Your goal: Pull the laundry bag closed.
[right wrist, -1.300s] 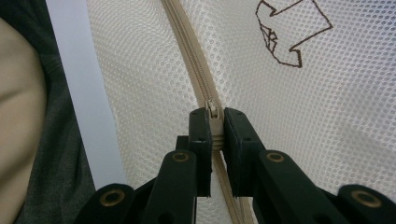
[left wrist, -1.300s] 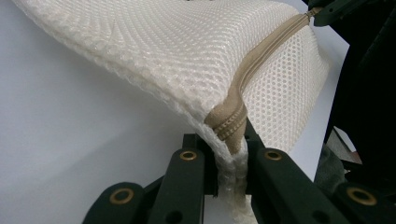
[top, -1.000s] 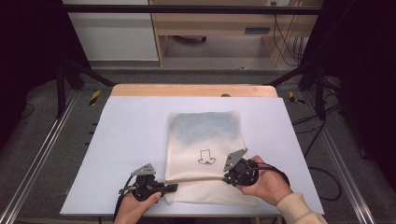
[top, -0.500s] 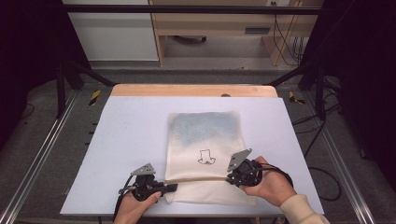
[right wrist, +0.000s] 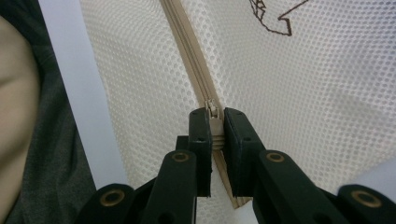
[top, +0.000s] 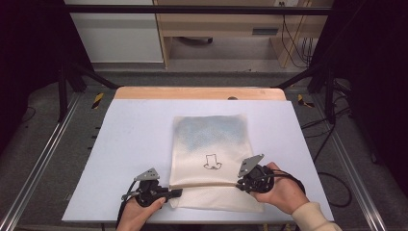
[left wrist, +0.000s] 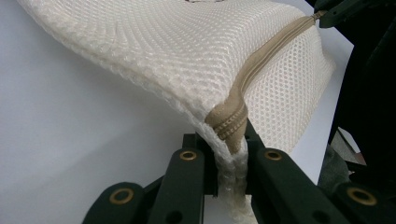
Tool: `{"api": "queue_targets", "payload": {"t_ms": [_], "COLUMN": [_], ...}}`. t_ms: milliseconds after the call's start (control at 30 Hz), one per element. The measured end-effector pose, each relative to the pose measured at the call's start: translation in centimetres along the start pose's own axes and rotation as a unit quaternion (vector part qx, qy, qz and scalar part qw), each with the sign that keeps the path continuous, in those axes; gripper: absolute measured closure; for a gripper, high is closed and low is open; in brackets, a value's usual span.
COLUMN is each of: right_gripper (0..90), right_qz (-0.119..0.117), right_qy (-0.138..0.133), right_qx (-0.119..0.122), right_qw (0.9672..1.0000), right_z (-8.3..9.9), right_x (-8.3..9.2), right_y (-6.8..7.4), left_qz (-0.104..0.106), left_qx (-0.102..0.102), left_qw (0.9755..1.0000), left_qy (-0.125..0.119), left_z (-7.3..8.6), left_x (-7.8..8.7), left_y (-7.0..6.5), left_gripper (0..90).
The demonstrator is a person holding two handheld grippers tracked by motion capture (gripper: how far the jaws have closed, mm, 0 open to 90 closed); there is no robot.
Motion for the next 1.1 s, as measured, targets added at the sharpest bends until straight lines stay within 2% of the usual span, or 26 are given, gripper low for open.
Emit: {"api": "queue_targets", "payload": {"t_ms": [600,1033,1100], "right_gripper": [82.2,82.2,82.2], "right_qz": [0.004,0.007,0.007], "right_qy": [-0.002,-0.008,-0.008], "right_qx": [-0.016,-0.019,-0.026], "right_qw": [0.9999,0.9998,0.9996], "right_z": [1.2,2.0,2.1], "right_x": [0.2,0.6,0.6], "right_y": [-0.3,-0.5,-0.5], "left_qz": [-0.003,-0.003,-0.004], "left_qx": [0.0,0.0,0.0], "left_qw": [1.0,1.0,1.0], "left_qy": [0.0,0.0,0.0], "left_z": [0.0,0.0,0.0], "left_x": [0.0,0.0,0.0], "left_y": [0.2,0.2,0.2], "left_gripper": [84.1,84.1,84.1]}}
Point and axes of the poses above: each handheld gripper's, and its own axes: x roughly backward along the jaws, z roughly out of its underside, y roughly to its left, the point moved 7 cm from there along -x, roughly forward along the jaws, and after that the axes turned 6 degrees about -z, right-handed, at the moved point
